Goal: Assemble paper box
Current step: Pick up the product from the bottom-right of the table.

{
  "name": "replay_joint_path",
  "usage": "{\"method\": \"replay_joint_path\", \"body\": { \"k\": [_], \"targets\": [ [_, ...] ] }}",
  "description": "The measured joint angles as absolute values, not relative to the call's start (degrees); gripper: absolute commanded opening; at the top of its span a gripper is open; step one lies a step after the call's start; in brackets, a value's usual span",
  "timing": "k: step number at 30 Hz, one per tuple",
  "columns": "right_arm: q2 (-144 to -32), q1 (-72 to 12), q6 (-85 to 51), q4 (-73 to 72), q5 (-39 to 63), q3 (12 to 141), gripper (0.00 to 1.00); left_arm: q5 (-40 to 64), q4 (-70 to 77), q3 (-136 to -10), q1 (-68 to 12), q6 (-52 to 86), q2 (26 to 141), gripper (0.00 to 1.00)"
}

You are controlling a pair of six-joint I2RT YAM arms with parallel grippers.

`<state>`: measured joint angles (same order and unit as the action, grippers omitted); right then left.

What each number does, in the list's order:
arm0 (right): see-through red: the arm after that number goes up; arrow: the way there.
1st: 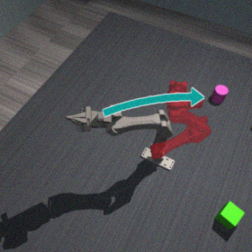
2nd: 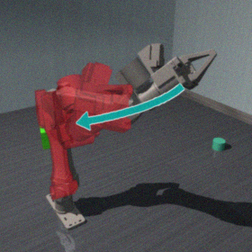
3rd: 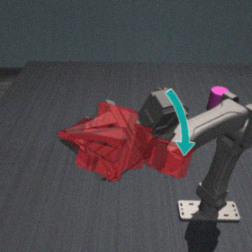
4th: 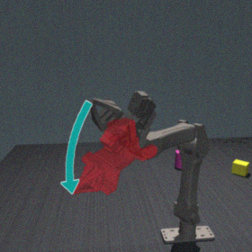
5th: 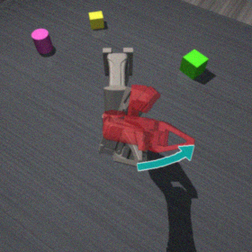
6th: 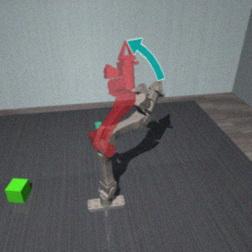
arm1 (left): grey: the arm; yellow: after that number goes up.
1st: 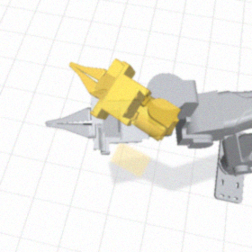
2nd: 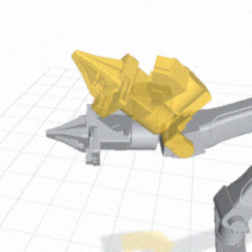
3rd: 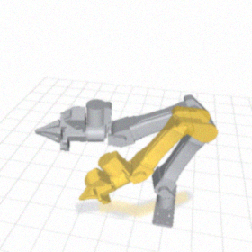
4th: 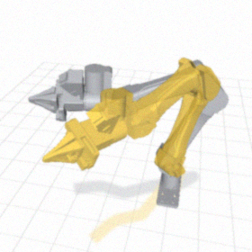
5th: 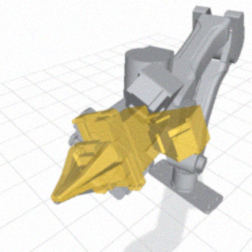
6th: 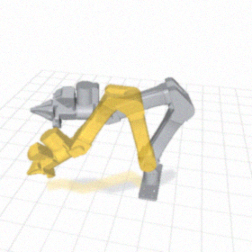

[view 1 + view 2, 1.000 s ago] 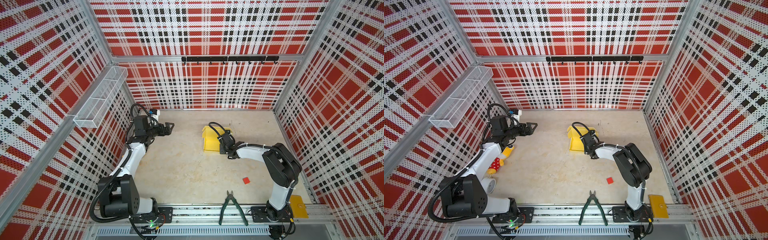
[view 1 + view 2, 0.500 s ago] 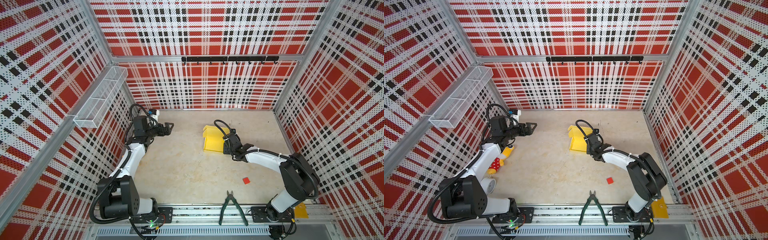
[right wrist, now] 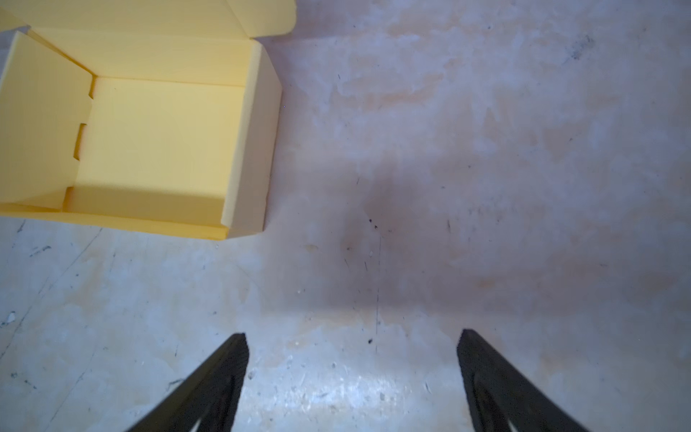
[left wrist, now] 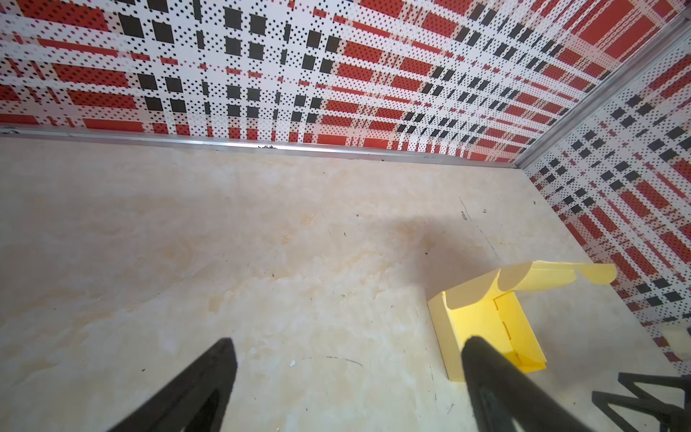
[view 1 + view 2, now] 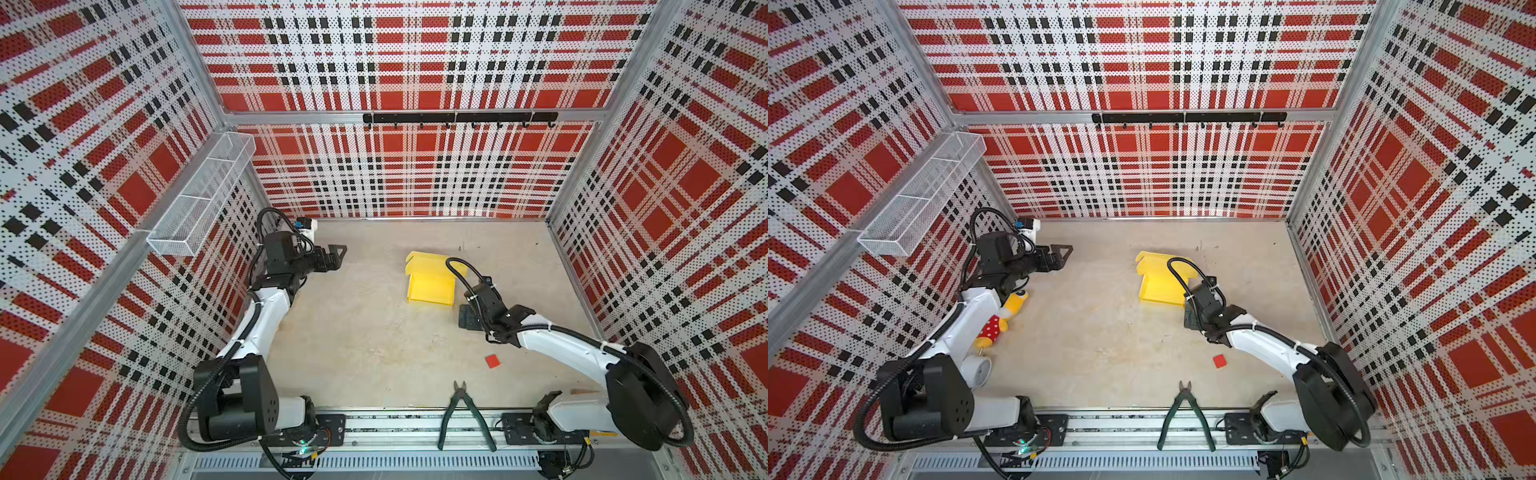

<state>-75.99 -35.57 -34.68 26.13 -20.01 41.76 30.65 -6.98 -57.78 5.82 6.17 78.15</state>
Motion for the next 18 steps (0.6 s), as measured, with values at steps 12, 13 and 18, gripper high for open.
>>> {"method": "replay_joint_path", "body": {
  "k": [12,13,18],
  "targets": [
    [-73.78,-34.89,-40.62,33.65,-13.19,35.29,0.79,30.65,-6.81,-57.67,6.09,6.22,78.15,0.98],
    [-73.41,-34.89,-40.82,34.02,-12.78,34.76,0.78,30.65,-6.79,-57.56,6.09,6.24,78.13,0.98],
    [-70.83,-34.89,-42.09,35.53,-11.05,32.47,0.70,30.63,-6.79,-57.23,6.09,6.24,78.13,0.98]
  ]
}}
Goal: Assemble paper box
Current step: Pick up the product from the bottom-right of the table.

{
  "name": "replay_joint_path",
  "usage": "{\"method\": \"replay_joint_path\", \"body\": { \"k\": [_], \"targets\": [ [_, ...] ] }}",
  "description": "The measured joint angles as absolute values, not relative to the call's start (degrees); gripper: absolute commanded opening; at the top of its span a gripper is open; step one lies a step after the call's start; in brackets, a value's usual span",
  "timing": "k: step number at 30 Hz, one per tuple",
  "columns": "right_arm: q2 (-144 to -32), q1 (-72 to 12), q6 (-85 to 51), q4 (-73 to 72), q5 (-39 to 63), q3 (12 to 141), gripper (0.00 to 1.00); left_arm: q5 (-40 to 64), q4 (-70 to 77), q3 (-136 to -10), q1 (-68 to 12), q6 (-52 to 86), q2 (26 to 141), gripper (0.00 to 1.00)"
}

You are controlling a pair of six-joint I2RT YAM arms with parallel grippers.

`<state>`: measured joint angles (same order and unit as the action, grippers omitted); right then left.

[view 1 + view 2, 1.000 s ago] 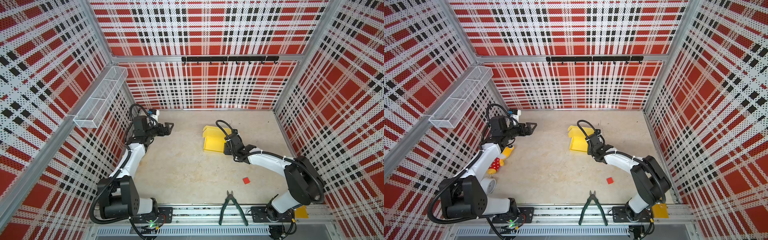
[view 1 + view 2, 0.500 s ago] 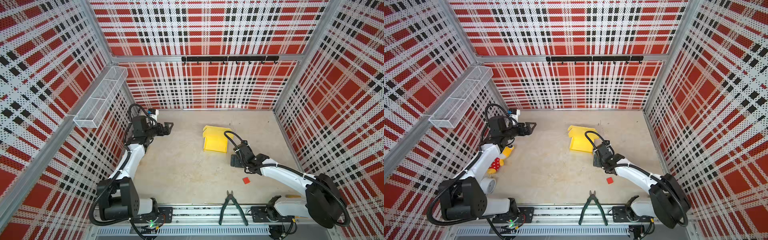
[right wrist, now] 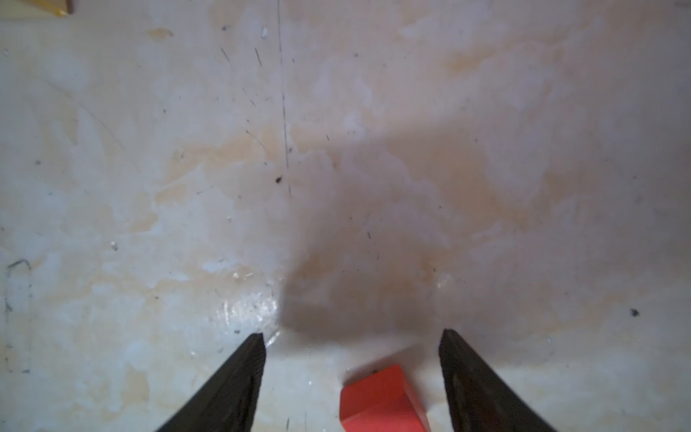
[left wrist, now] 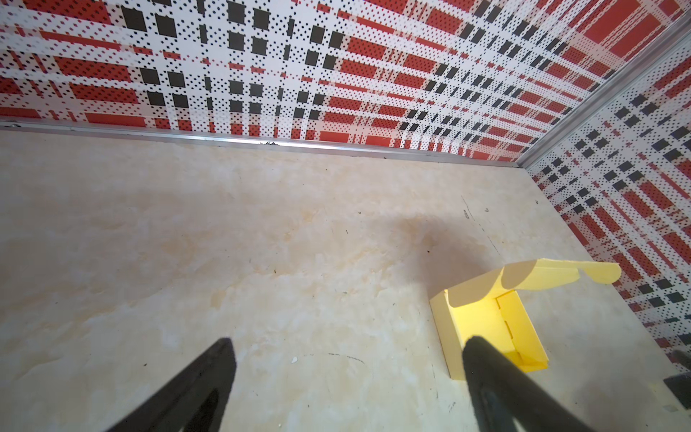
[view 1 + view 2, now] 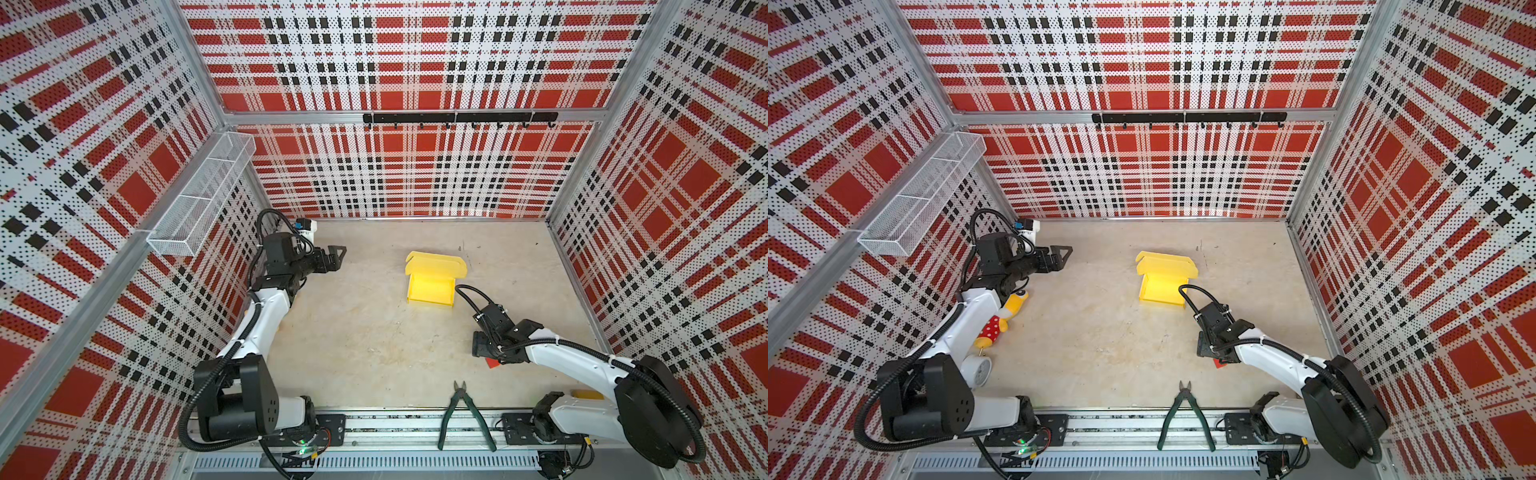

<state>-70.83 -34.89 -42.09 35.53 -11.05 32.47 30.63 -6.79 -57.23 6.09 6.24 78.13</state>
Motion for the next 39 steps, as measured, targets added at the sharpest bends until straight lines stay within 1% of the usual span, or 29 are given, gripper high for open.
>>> {"method": "replay_joint_path", "body": {
  "k": [2,4,8,10,16,20,27,37,39],
  "targets": [
    [-69.89,-34.89,-42.33,35.92,-10.17,31.55,0.64,30.63,-6.79,-57.23,6.09,6.24,78.11,0.98],
    [-69.41,-34.89,-42.65,36.49,-9.32,30.87,0.56,30.65,-6.79,-57.23,6.09,6.26,78.11,0.98],
    [-68.86,-34.89,-42.85,37.15,-7.79,30.41,0.46,30.63,-6.79,-57.23,6.11,6.26,78.11,0.98],
    [-68.47,-34.89,-42.87,37.23,-7.49,30.41,0.44,30.65,-6.79,-57.23,6.11,6.28,78.11,0.98],
    [-68.45,-34.89,-42.87,37.67,-6.42,30.41,0.43,30.63,-6.79,-57.21,6.13,6.33,78.06,0.98],
    [-68.77,-34.89,-42.89,37.78,-6.15,30.41,0.39,30.65,-6.79,-57.12,6.26,6.33,77.95,0.98],
    [-71.00,-34.98,-42.76,38.06,-6.24,31.59,0.28,30.65,-6.79,-56.86,6.39,6.35,77.54,0.99],
    [-71.59,-35.07,-42.63,39.20,-6.28,32.62,0.26,30.65,-6.42,-56.66,7.33,6.35,77.21,0.99],
    [-71.59,-35.20,-42.44,39.59,-6.24,33.47,0.24,30.63,-6.39,-56.66,7.60,6.35,77.19,0.99]
  ]
}}
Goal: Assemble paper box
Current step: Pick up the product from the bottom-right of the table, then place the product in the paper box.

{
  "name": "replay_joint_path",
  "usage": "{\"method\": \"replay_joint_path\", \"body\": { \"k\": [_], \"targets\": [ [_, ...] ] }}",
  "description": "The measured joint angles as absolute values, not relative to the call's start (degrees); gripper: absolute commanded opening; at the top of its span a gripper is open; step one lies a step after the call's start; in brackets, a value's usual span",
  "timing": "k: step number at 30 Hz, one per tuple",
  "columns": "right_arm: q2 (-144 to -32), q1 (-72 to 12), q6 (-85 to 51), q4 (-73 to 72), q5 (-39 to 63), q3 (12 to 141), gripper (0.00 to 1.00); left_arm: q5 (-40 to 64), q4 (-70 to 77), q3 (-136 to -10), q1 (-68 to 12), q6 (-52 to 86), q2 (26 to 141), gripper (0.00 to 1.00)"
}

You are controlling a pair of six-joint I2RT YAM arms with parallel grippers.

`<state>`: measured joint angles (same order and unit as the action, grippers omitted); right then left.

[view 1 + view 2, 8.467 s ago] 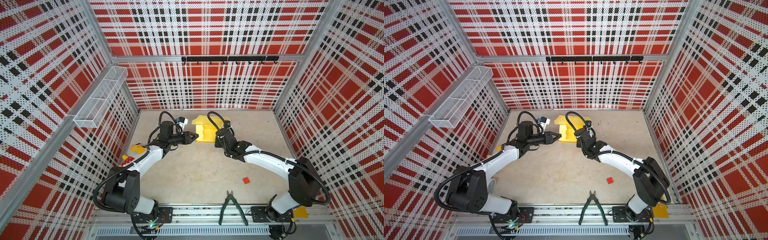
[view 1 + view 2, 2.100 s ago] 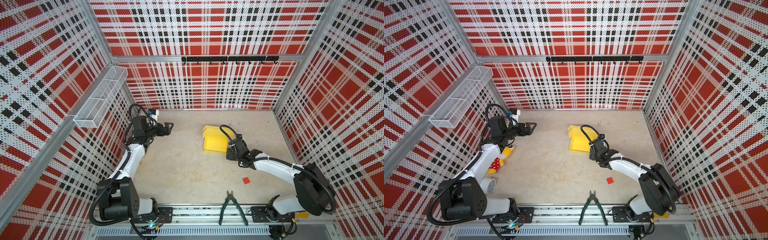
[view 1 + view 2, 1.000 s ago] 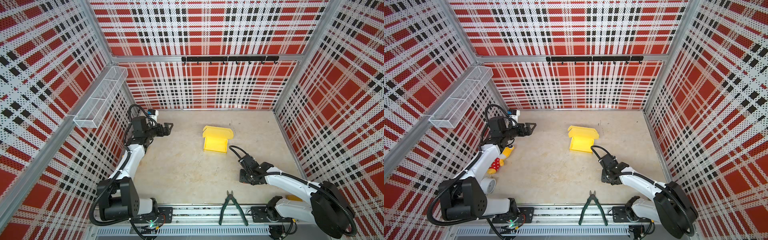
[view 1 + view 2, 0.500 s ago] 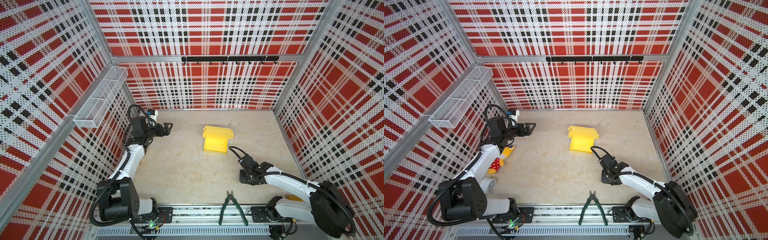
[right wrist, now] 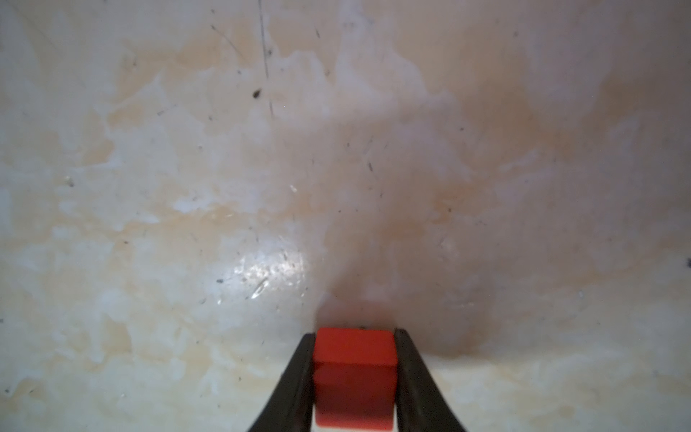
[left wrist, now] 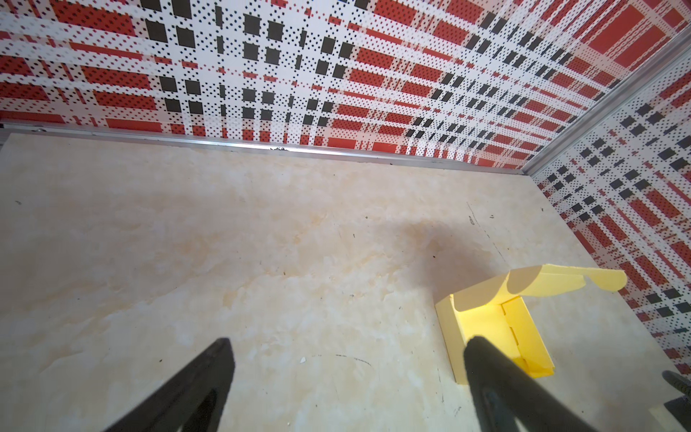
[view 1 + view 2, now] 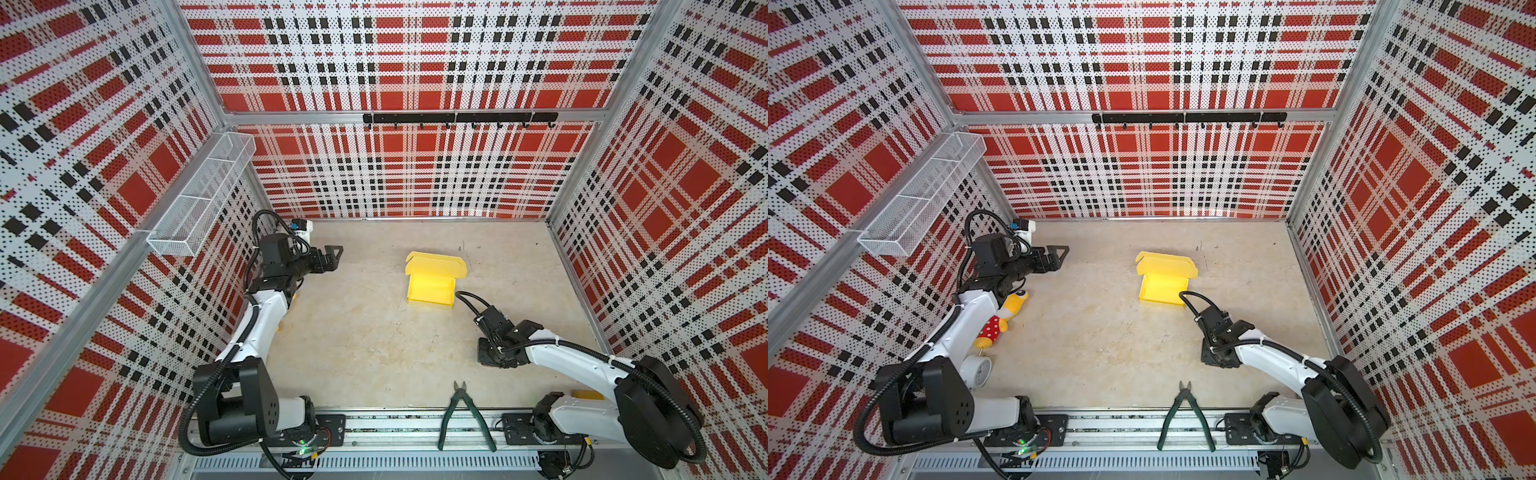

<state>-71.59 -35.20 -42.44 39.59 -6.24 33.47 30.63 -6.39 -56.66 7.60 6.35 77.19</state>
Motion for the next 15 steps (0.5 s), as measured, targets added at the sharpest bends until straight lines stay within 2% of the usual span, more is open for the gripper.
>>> {"method": "replay_joint_path", "body": {
  "k": [15],
  "targets": [
    [-72.12,-37.58,-39.83,36.03,-7.94,46.81,0.20,30.70,-6.31,-56.49,7.70,6.63,76.73,0.99]
  ]
}}
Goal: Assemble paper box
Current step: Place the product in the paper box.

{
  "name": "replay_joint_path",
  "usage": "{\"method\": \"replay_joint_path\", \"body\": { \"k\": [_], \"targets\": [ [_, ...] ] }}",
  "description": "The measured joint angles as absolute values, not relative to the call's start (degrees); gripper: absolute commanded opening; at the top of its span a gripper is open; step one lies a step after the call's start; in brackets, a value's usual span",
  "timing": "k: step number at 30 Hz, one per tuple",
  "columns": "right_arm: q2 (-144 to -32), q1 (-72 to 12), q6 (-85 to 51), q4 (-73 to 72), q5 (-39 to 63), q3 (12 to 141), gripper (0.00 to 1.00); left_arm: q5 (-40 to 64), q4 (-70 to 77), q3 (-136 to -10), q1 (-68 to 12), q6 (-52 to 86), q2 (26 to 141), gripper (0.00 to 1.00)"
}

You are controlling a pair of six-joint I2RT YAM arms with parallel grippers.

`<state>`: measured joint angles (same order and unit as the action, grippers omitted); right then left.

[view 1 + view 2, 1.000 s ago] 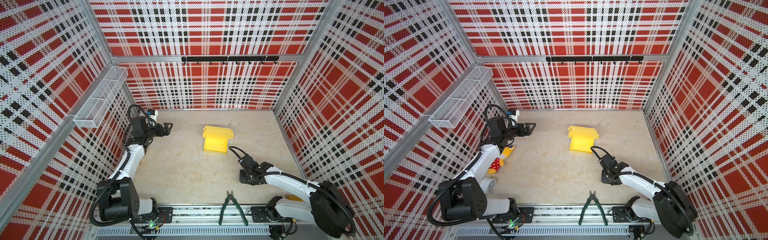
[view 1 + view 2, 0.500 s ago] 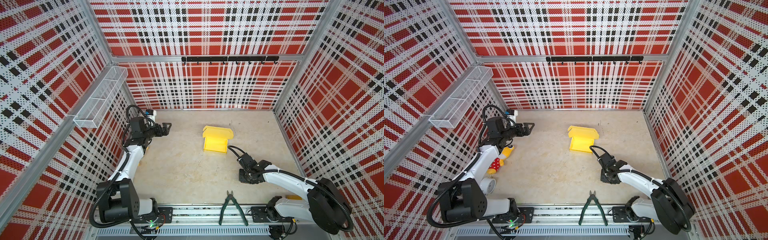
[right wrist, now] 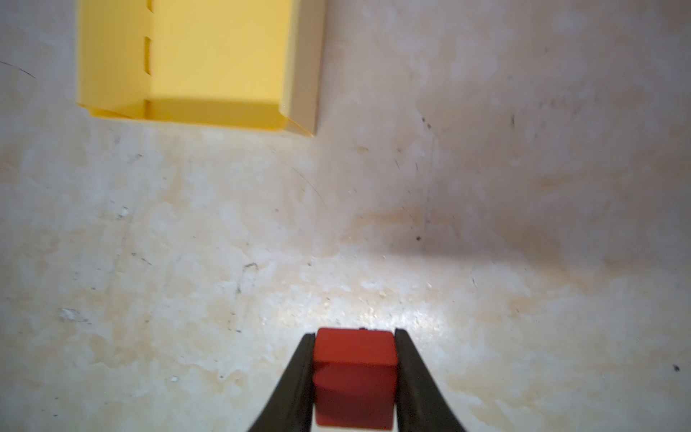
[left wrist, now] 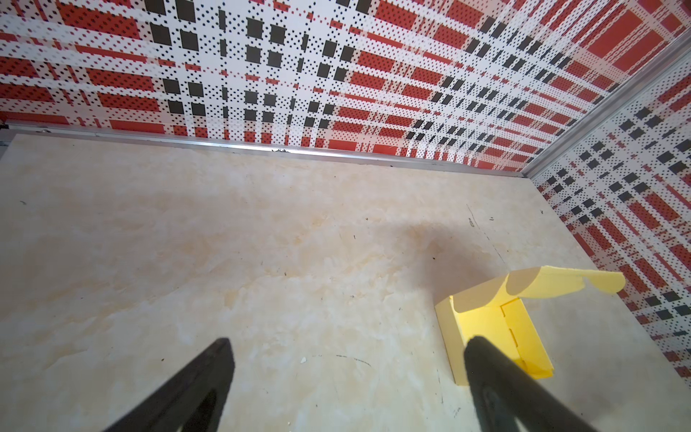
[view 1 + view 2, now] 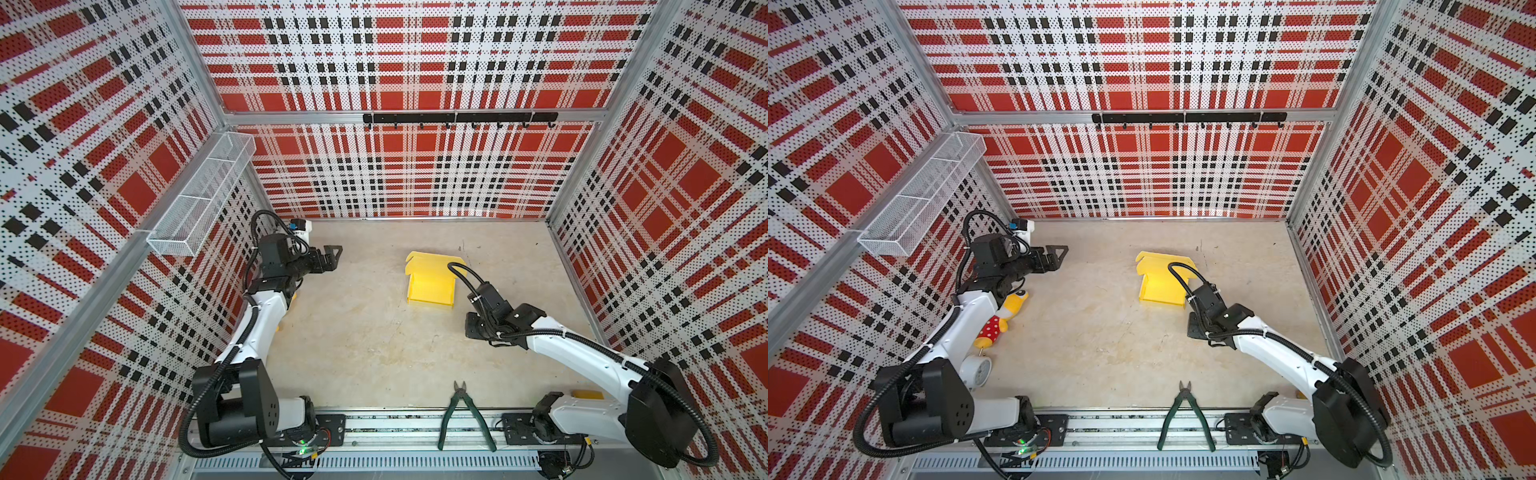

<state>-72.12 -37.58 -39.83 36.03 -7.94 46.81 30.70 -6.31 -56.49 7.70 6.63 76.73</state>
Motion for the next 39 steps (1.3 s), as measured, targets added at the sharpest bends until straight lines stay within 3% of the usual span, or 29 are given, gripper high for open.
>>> {"method": "replay_joint_path", "body": {
  "k": [19,39],
  "targets": [
    [-95.42,-40.93,-37.43,16.97,-14.90,64.31,0.19,31.09,-5.93,-56.49,7.70,7.44,76.34,0.99],
    [-108.81,-40.05,-36.42,12.56,-17.52,68.99,0.26,31.09,-5.78,-56.49,7.68,7.42,76.34,0.99]
  ]
}}
